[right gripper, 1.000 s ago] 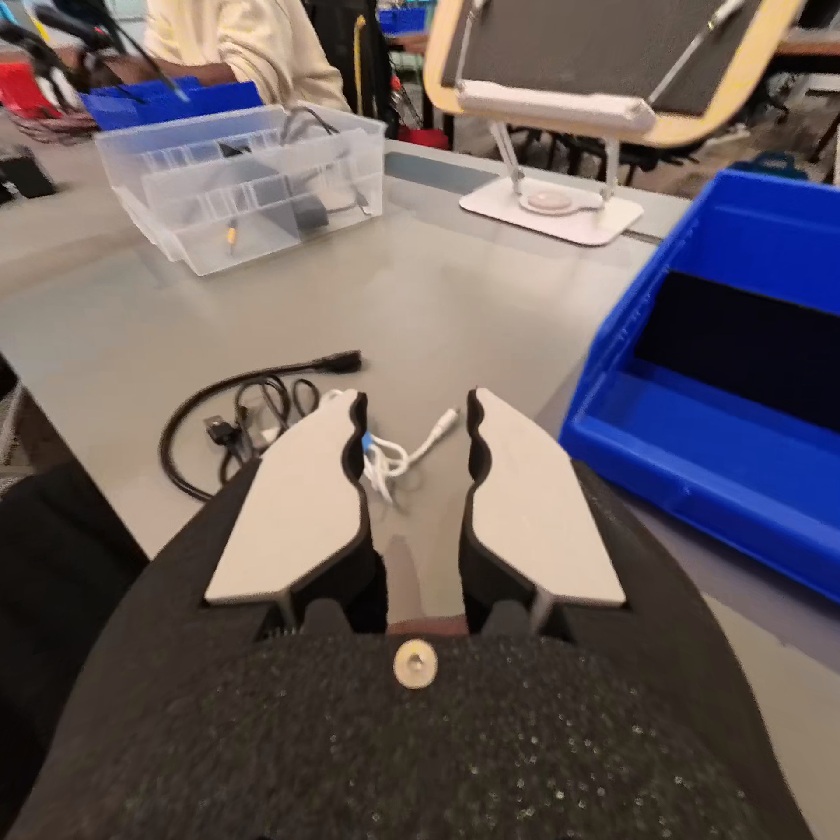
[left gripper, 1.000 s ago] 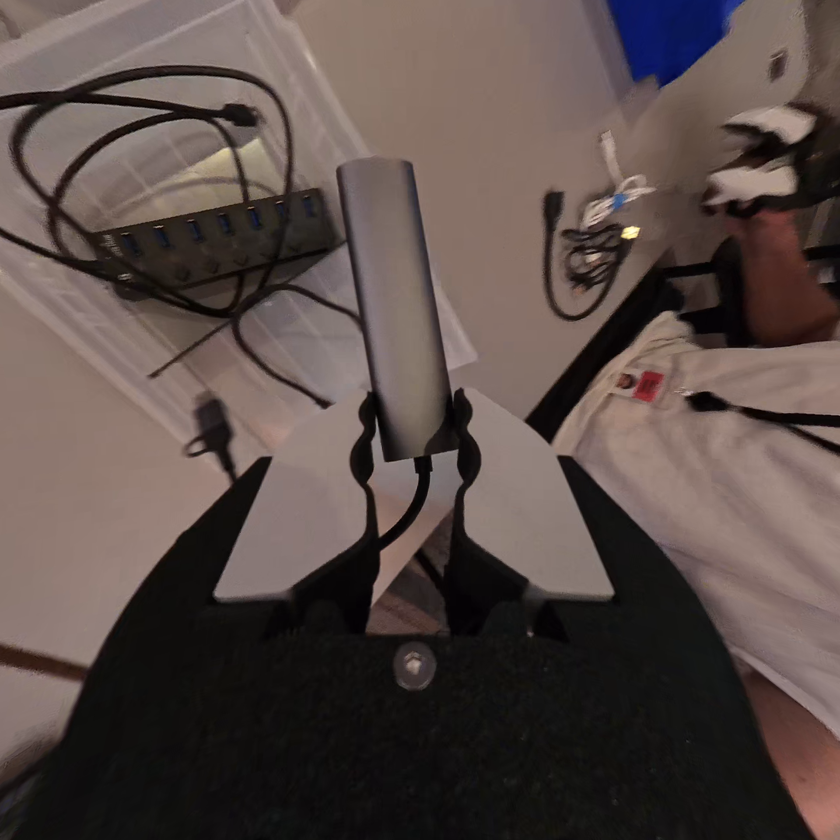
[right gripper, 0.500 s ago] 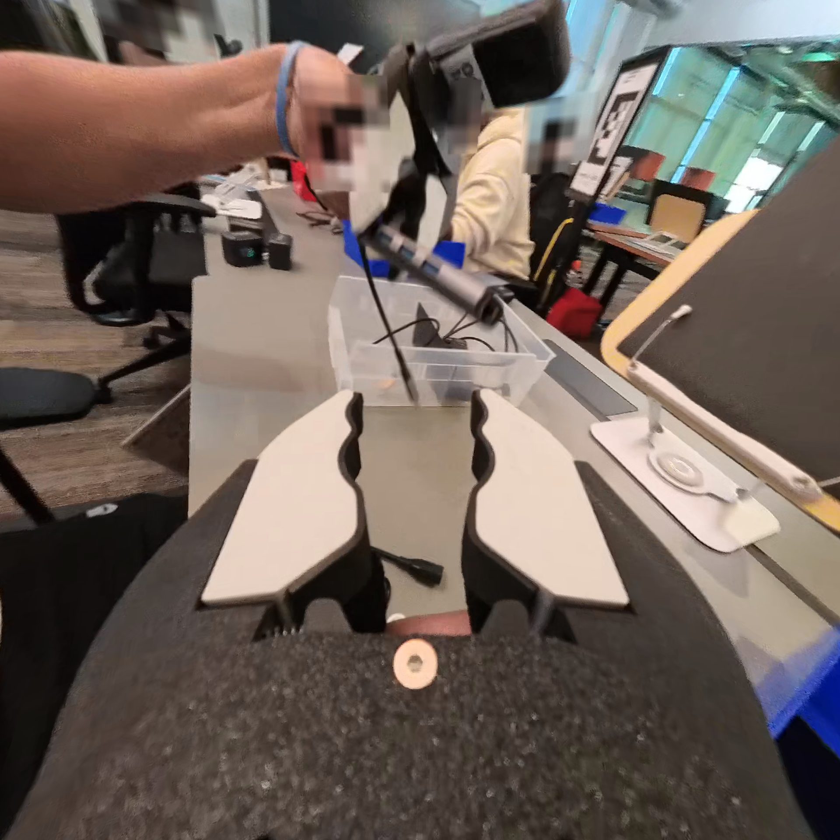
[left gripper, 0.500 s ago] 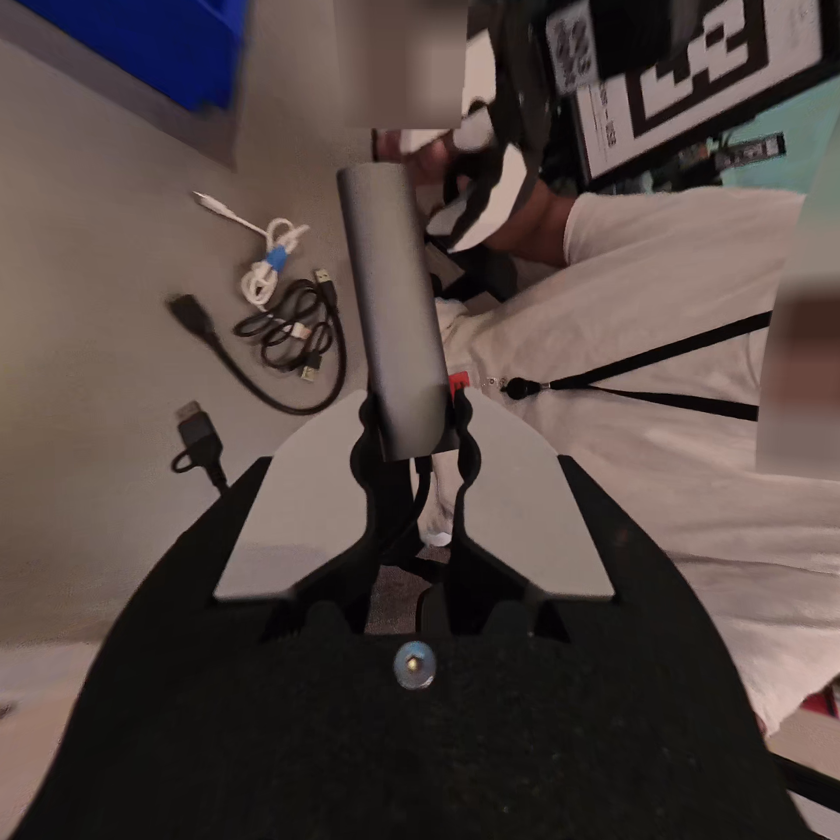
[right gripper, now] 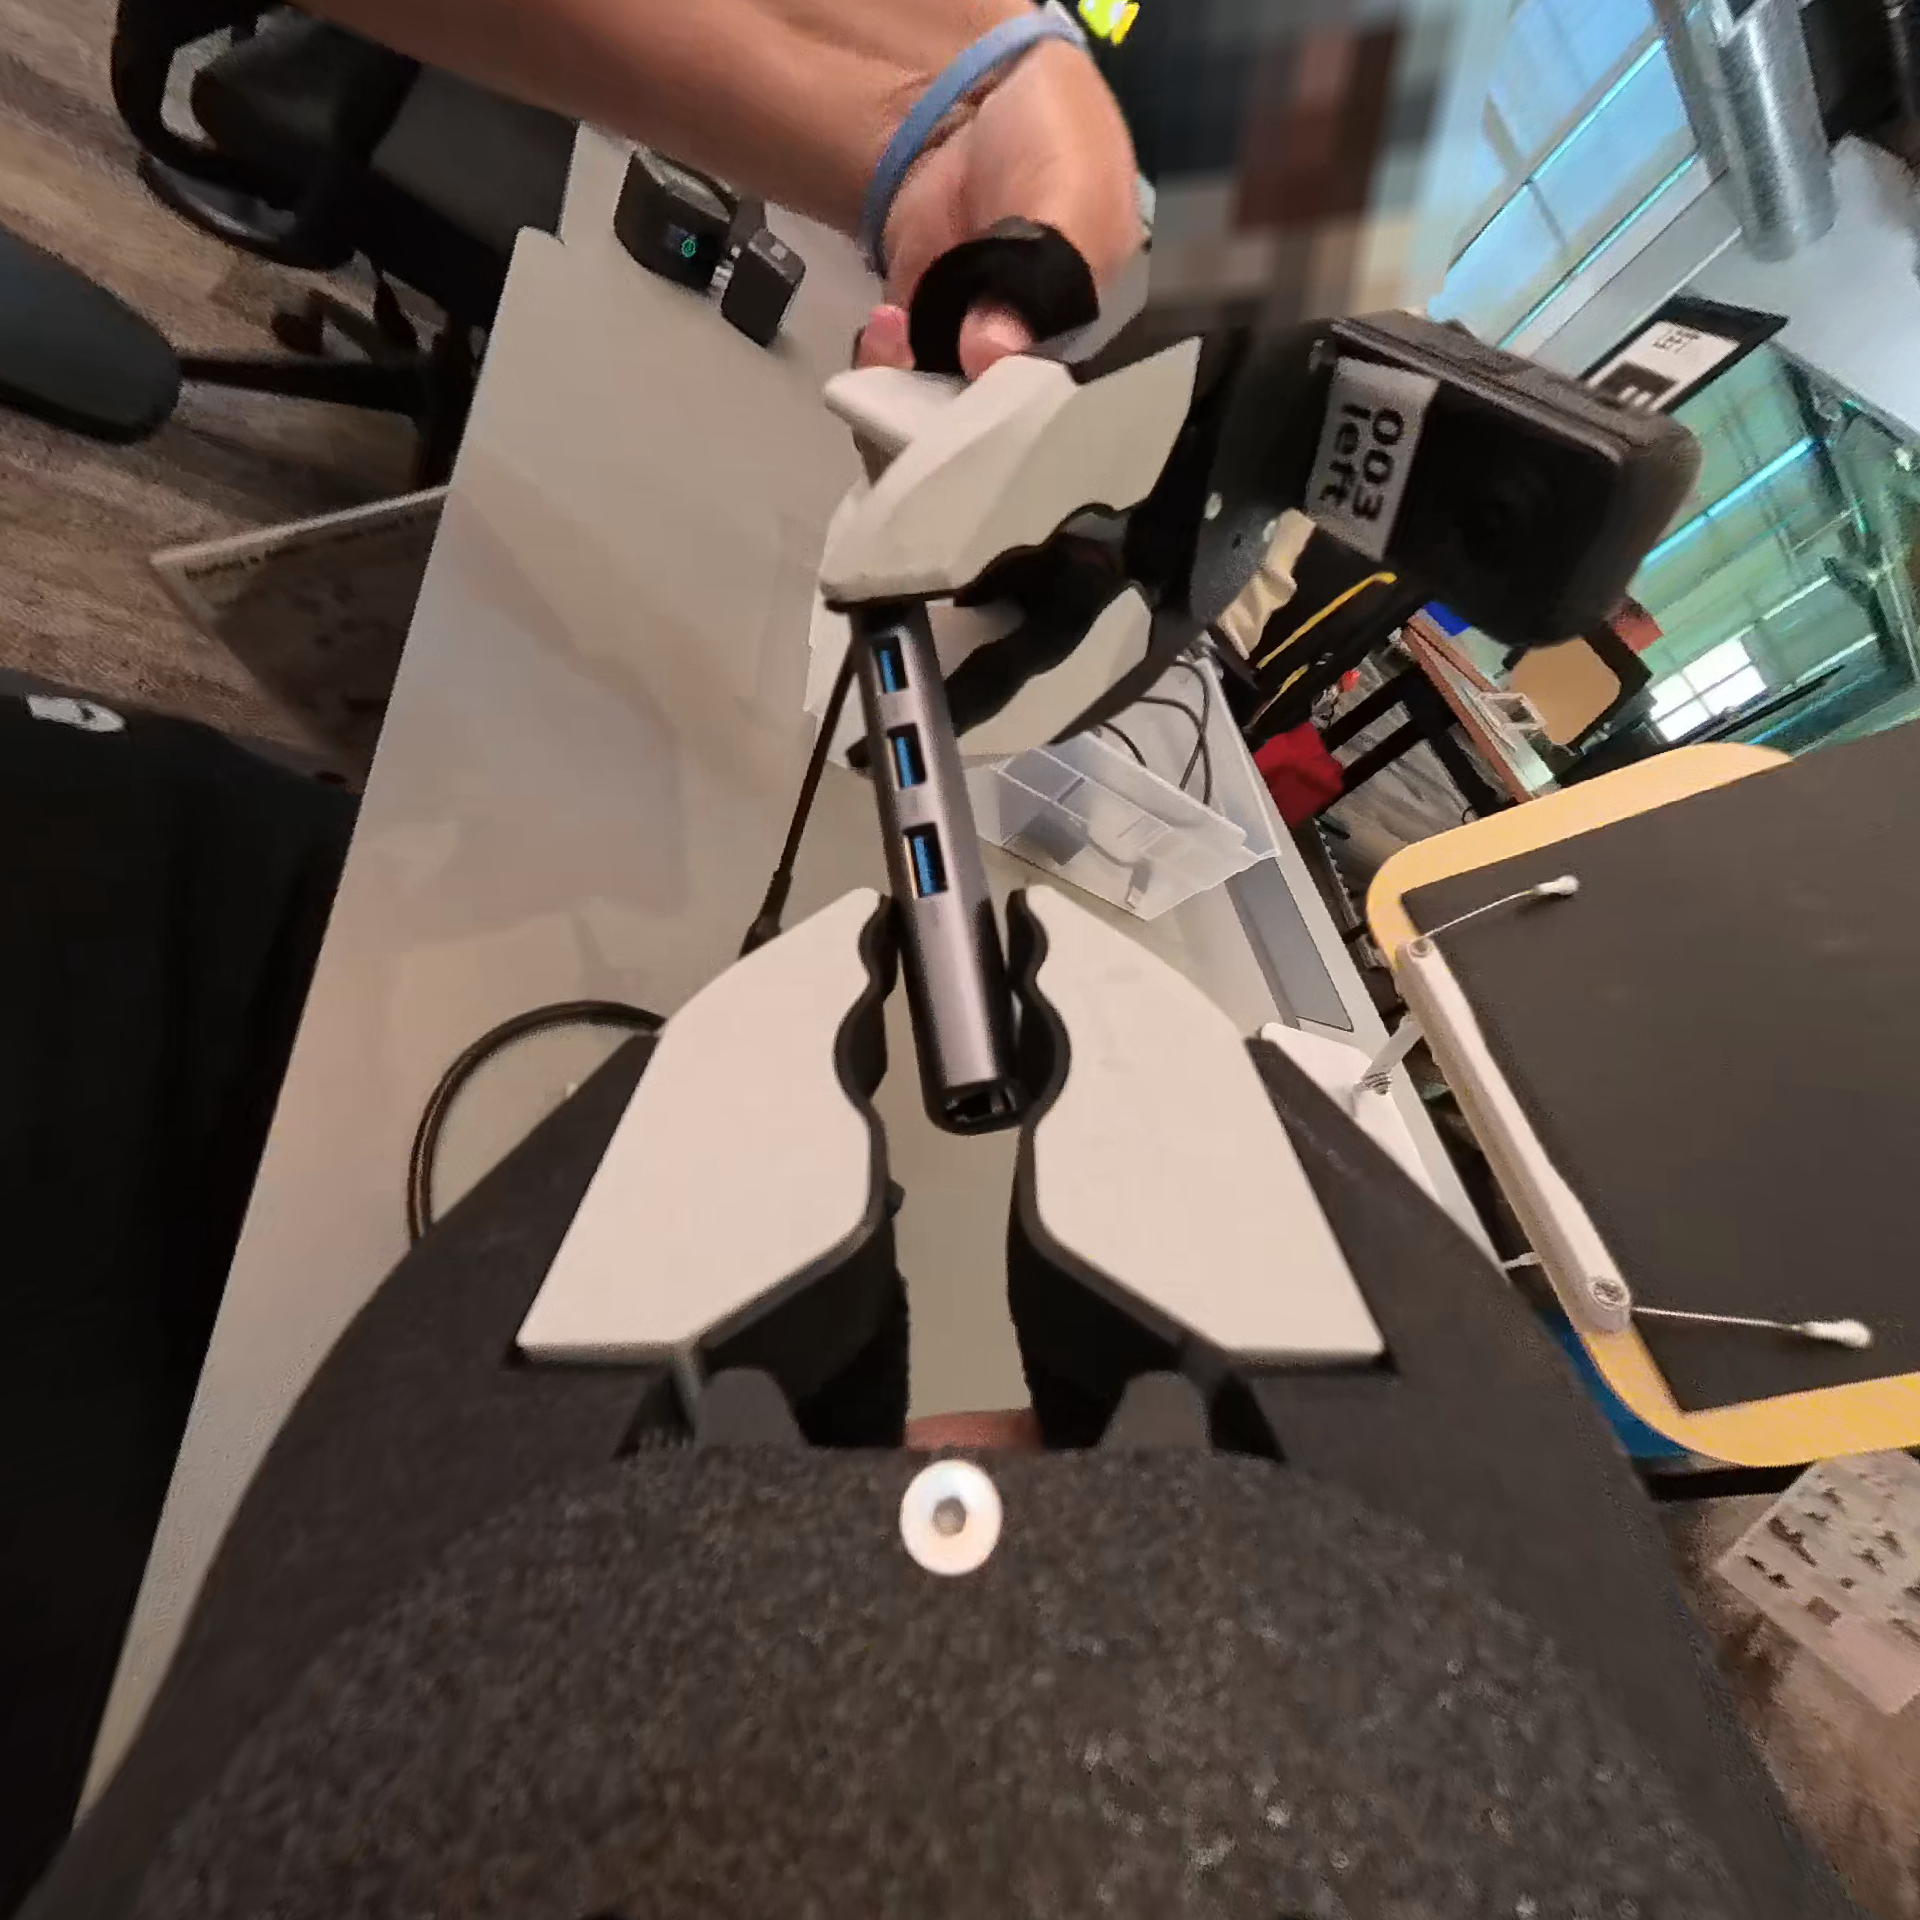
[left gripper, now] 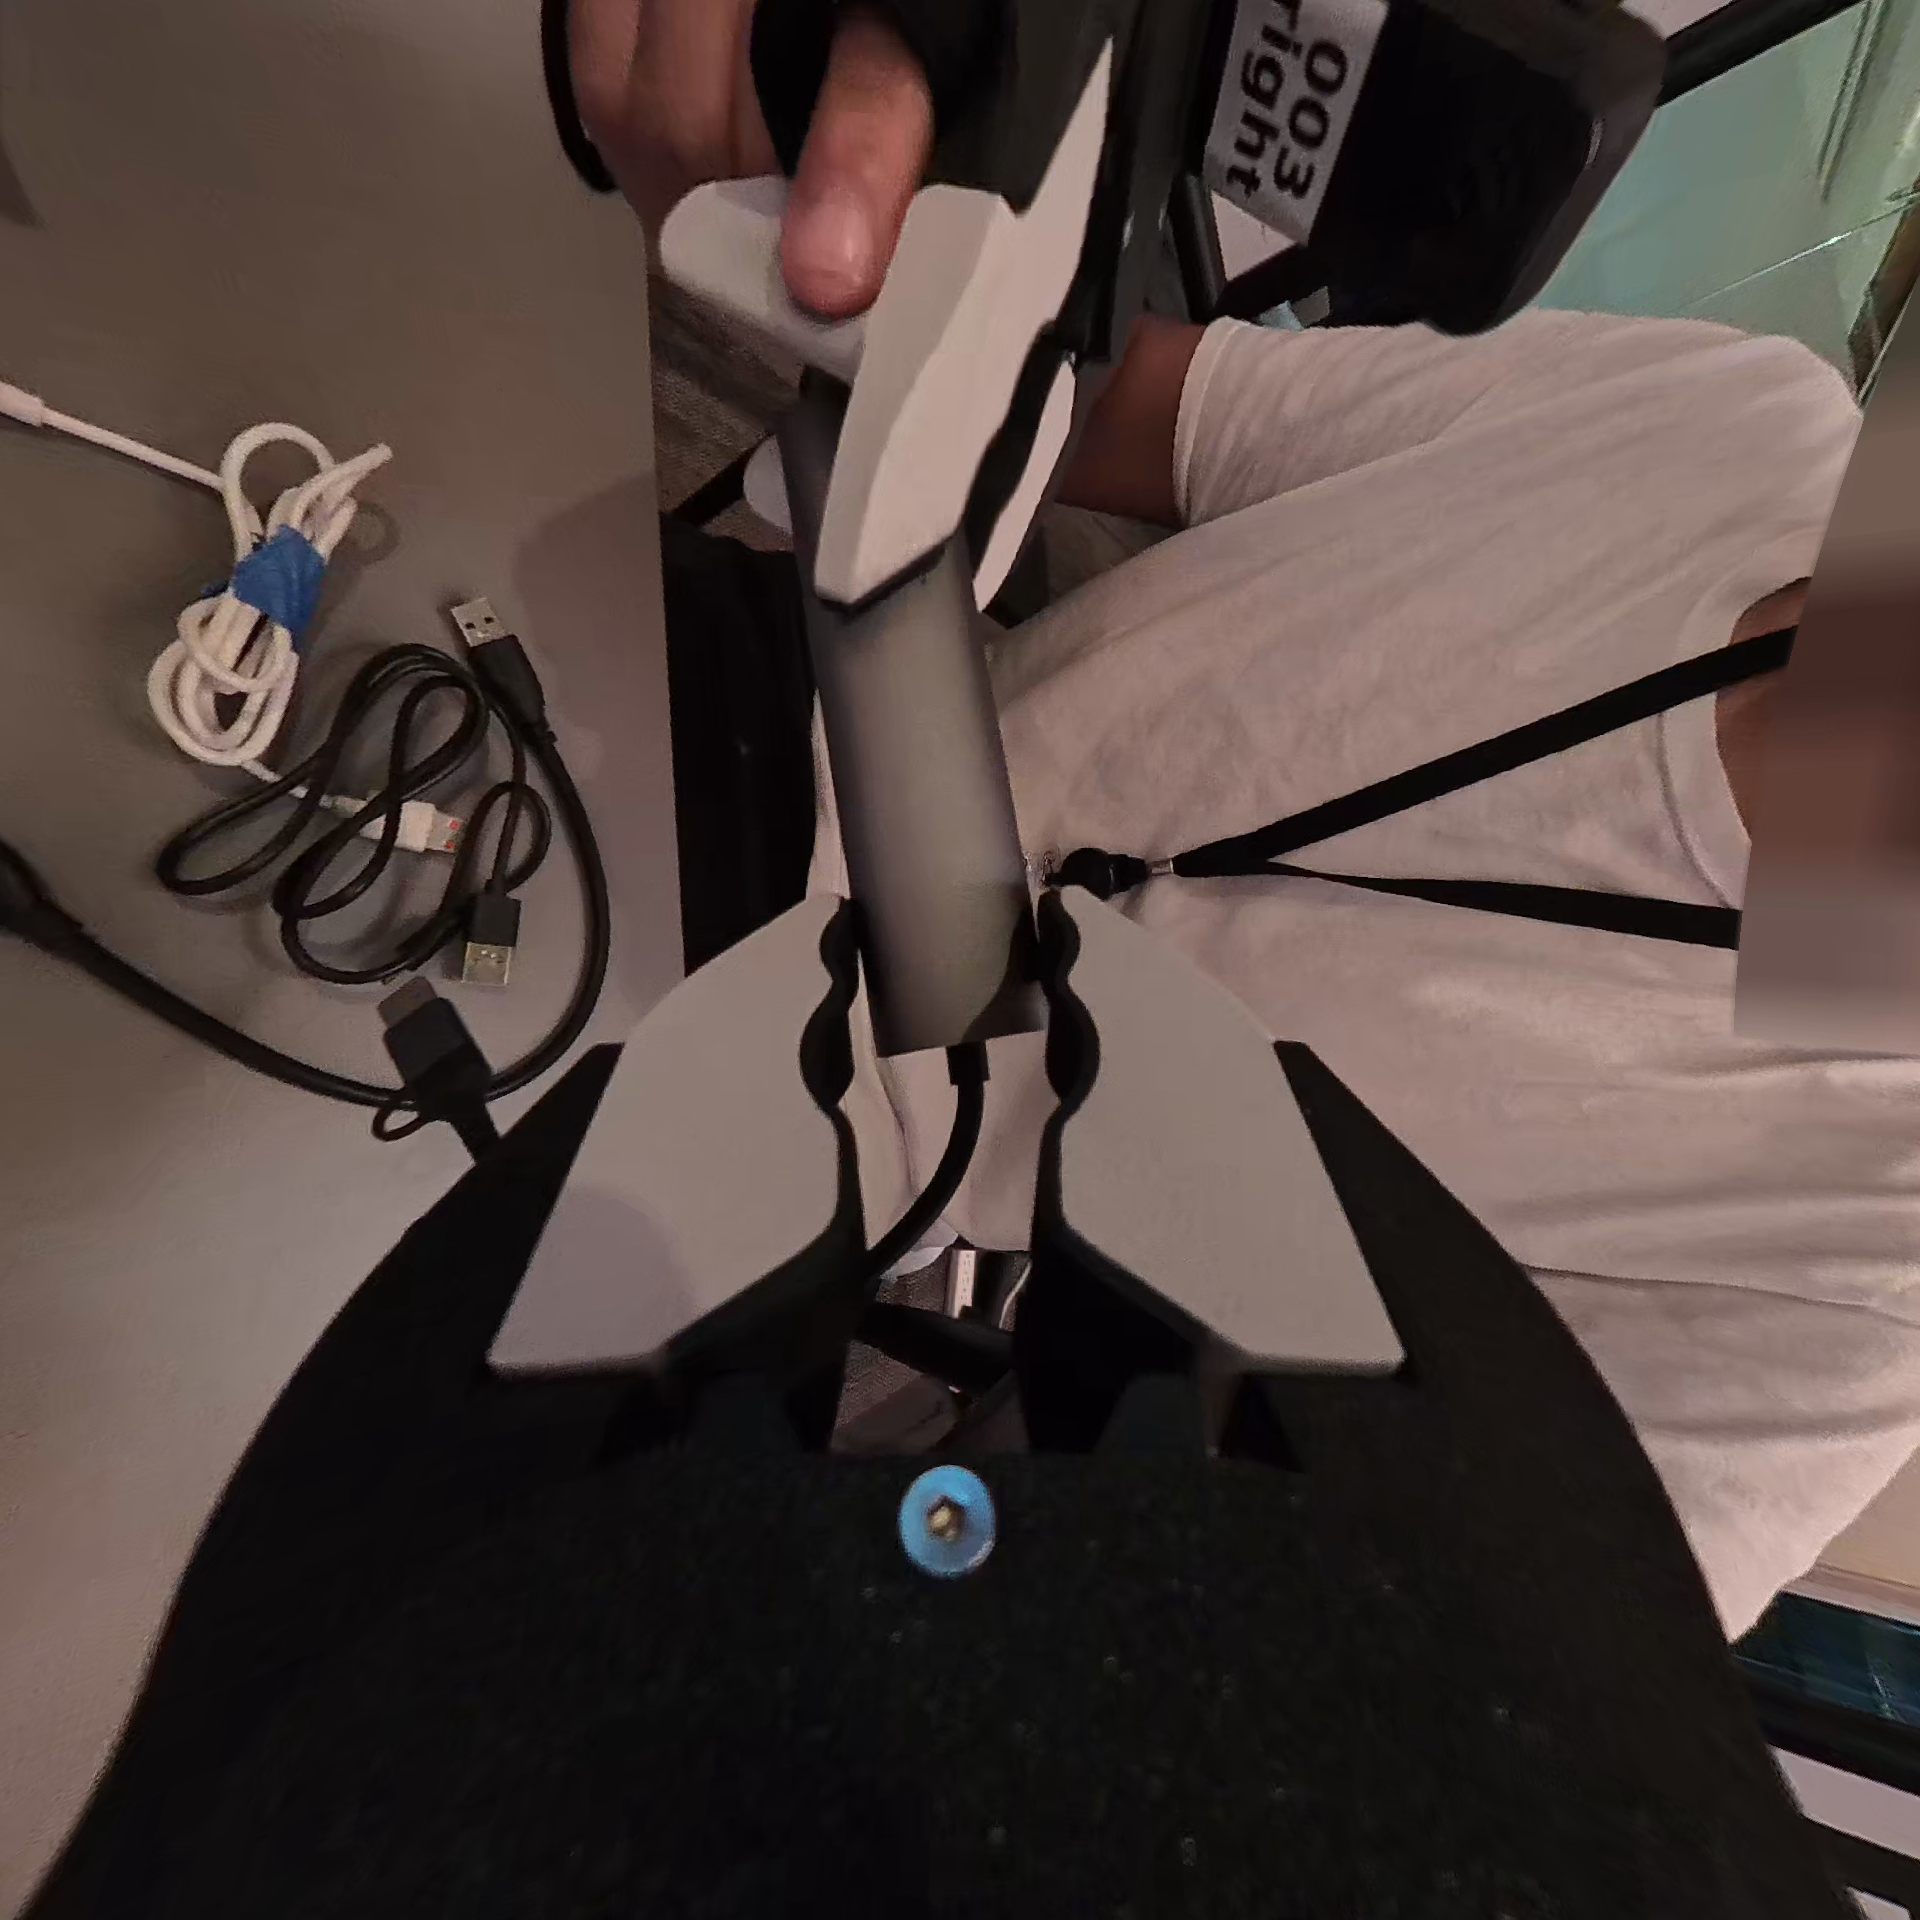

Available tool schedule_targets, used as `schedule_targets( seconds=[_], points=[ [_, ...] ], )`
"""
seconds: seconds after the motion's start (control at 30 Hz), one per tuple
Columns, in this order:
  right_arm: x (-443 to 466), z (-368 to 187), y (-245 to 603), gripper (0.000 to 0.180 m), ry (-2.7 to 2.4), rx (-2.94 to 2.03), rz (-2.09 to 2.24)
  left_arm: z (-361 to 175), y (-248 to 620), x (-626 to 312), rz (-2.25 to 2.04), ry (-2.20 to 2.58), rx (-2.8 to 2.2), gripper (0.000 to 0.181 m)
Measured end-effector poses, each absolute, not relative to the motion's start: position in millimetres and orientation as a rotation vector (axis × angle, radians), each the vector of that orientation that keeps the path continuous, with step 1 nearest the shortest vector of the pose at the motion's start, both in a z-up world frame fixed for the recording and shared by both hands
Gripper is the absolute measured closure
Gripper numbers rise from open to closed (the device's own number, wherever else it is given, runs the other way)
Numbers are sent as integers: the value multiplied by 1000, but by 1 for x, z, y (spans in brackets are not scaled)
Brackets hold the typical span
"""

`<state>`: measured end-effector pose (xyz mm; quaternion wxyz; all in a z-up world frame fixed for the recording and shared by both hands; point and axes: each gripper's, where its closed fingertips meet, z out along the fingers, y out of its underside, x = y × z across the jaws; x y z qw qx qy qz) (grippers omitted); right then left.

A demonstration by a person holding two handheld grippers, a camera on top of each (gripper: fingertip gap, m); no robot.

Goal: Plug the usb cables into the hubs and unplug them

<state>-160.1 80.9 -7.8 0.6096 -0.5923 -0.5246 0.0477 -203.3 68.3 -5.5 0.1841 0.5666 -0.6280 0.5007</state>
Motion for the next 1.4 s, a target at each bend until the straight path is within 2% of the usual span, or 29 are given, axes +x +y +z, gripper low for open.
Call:
schedule_targets(
  seconds=[0.13, 0.23, 0.37, 0.5, 0.6, 0.63, 0.77, 0.83, 0.87, 0.93, 1.0, 1.13, 1.3, 1.4],
  points=[
    [-155, -21, 84, 162, -1205, -1475, 154, -14, 79, -194, 1447, -1830, 1698, 149],
    [-145, -34, 95, 162, -1075, -1585, 218, -21, 115, -180, 1459, -1995, 2025, 142],
    [-119, -45, 116, 162, -794, -1664, 258, -1, 157, -179, 1676, -2097, 2499, 134],
    [-110, -43, 127, 162, -539, -1646, 338, -13, 147, -178, 2097, -1650, 2632, 134],
    [-123, -42, 128, 162, -493, -1600, 291, -59, 120, -161, 2093, -1467, 2541, 108],
    [-129, -43, 128, 162, -475, -1587, 292, -58, 118, -156, 2221, -1363, 2506, 108],
    [-152, -48, 123, 162, -426, -1558, 324, -44, 128, -158, 2573, -991, 2282, 121],
    [-171, -46, 114, 163, -432, -1522, 474, -33, 130, -164, 2747, -868, 2045, 128],
    [-177, -48, 113, 163, -421, -1537, 526, -26, 128, -169, 2821, -811, 1880, 144],
    [-185, -51, 111, 163, -401, -1554, 578, -20, 128, -175, 2893, -758, 1735, 153],
    [-191, -49, 107, 160, -404, -1549, 638, -19, 125, -178, 2870, -795, 1666, 154],
    [-210, -52, 74, 139, -779, -1492, 760, -13, 108, -184, 2717, -904, 1519, 156],
    [-193, -30, 35, 134, -1018, -1447, 1013, -23, 50, -196, 2395, -1292, 1311, 156],
    [-184, -16, 29, 125, -1050, -1384, 987, -34, 16, -203, 2208, -1403, 1177, 156]
  ],
)
